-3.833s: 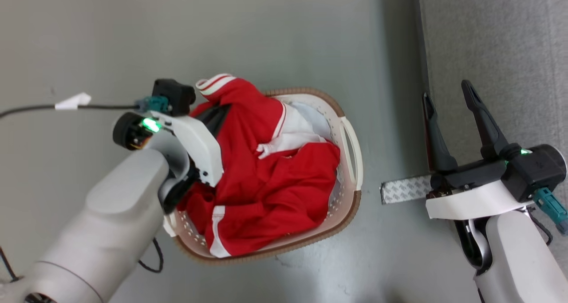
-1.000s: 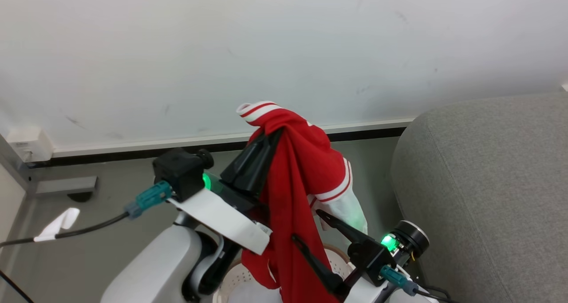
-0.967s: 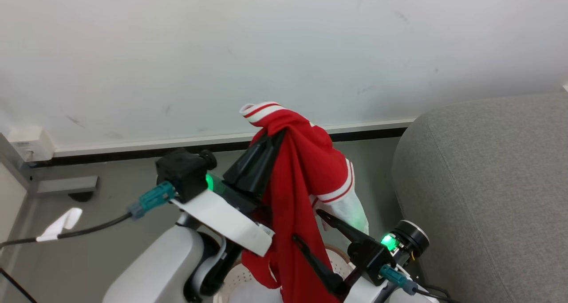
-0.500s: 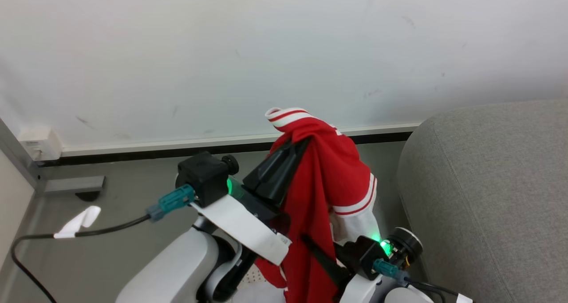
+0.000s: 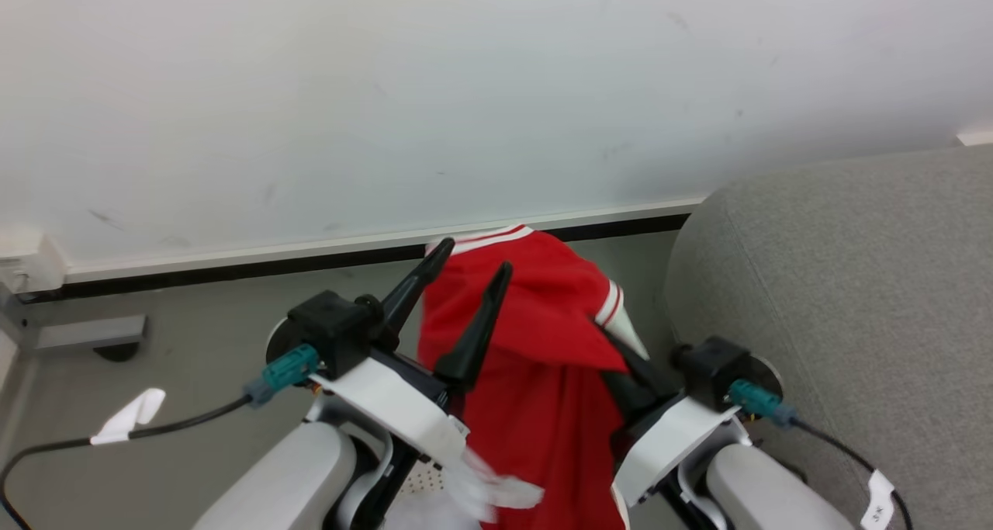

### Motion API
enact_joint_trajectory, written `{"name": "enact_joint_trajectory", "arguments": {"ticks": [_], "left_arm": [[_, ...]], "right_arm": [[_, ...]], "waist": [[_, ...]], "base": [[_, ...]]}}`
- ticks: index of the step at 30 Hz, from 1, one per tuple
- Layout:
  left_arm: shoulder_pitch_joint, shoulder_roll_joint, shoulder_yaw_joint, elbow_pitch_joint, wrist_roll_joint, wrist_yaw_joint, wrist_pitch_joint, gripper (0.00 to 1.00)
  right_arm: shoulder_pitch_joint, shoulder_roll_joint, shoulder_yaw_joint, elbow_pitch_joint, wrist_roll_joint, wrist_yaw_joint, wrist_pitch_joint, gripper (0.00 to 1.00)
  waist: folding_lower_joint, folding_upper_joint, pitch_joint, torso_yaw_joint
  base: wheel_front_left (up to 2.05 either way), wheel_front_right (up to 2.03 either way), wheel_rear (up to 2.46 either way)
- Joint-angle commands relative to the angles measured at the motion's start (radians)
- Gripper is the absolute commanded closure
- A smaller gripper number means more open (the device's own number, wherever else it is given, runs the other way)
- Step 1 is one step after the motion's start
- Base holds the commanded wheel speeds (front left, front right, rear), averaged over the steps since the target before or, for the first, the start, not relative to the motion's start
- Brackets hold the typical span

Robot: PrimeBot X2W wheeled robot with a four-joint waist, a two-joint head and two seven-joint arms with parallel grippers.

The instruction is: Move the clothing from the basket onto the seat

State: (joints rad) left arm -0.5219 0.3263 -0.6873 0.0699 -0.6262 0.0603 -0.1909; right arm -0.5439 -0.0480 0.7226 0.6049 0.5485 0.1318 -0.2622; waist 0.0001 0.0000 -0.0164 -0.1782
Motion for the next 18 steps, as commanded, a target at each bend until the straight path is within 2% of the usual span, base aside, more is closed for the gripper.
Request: {"name": "enact_joint_trajectory", "arguments": {"ticks": [1,9,18], "left_arm": [[0.024,0.004,-0.002,0.015,0.015,0.006,-0.011,0.00],[0.068,-0.020,-0.047,0.074,0.038,-0.005,-0.041,0.00],[0.083,-0.065,-0.089,0.117,0.057,-0.026,-0.058,0.00]], "right_arm": [[-0.006,-0.004,-0.046,-0.018,-0.007,-0.002,-0.003,1.00],[-0.003,-0.003,-0.244,-0.092,-0.071,-0.002,-0.004,1.00],[0.019,-0.023,-0.372,-0.187,-0.140,-0.002,-0.004,1.00]], "waist": [[-0.0001,0.0000,0.008,-0.018],[-0.0001,0.0000,0.028,-0.067],[-0.0001,0.0000,0.048,-0.150]], "base": [[0.00,0.00,0.00],[0.00,0.00,0.00],[0.00,0.00,0.00]]}}
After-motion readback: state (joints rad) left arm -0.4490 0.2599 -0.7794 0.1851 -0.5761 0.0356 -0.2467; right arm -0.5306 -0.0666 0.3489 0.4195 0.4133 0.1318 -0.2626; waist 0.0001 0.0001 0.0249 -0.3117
